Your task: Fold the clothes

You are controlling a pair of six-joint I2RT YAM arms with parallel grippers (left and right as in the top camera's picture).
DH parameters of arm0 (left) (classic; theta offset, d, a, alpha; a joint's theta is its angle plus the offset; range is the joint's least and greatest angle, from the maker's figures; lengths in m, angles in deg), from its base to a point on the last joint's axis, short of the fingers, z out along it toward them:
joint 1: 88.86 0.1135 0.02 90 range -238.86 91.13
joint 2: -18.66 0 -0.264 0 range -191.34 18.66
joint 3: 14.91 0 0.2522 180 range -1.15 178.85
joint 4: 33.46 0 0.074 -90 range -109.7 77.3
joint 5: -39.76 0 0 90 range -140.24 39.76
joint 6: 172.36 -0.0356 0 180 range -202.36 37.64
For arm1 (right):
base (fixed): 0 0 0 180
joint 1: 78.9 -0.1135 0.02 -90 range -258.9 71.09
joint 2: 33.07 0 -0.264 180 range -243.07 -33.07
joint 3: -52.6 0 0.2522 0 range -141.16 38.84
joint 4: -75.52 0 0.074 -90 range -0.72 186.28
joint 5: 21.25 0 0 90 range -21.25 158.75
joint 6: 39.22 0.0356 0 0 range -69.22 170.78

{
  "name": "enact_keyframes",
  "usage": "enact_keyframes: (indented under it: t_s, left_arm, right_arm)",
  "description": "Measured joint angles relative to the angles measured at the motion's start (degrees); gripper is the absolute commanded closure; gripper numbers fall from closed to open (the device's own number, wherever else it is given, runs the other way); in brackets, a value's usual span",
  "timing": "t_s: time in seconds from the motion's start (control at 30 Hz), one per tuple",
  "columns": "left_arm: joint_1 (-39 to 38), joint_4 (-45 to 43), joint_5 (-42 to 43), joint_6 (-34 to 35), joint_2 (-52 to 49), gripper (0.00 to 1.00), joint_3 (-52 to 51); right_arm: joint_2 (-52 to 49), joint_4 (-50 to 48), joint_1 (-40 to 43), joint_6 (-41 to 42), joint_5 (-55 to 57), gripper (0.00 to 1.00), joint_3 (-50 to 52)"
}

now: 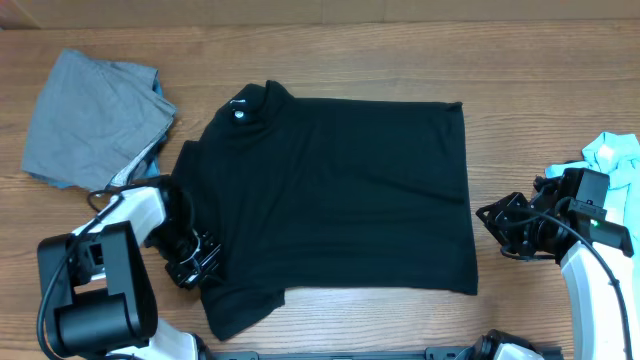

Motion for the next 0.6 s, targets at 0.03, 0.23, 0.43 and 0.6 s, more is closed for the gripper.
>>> enact_keyframes:
  t_s: [0.03, 0.23, 0.43, 0.6]
  left_arm:
    - [0.5, 0.0, -0.1, -0.3, 0.0, 0.96, -0.1]
    - [1.0, -0.6, -0.3, -2.5, 0.6, 0.96, -0.5]
    - [1.0, -1.1, -1.4, -6.9, 2.2, 0.96, -0.1]
    - [1.1, 2.1, -3.1, -10.7, 5.7, 0.88, 5.1]
  right_arm:
    - [0.0, 0.0, 0.0, 0.0, 0.0, 0.64, 0.0]
    - [0.0, 0.0, 0.0, -0.3, 0.0, 0.71, 0.0]
    - [-0.6, 2.4, -1.8, 1.7, 2.6, 0.76, 1.3]
    - [-4.0, 0.6, -1.9, 3.9, 4.0, 0.78, 6.3]
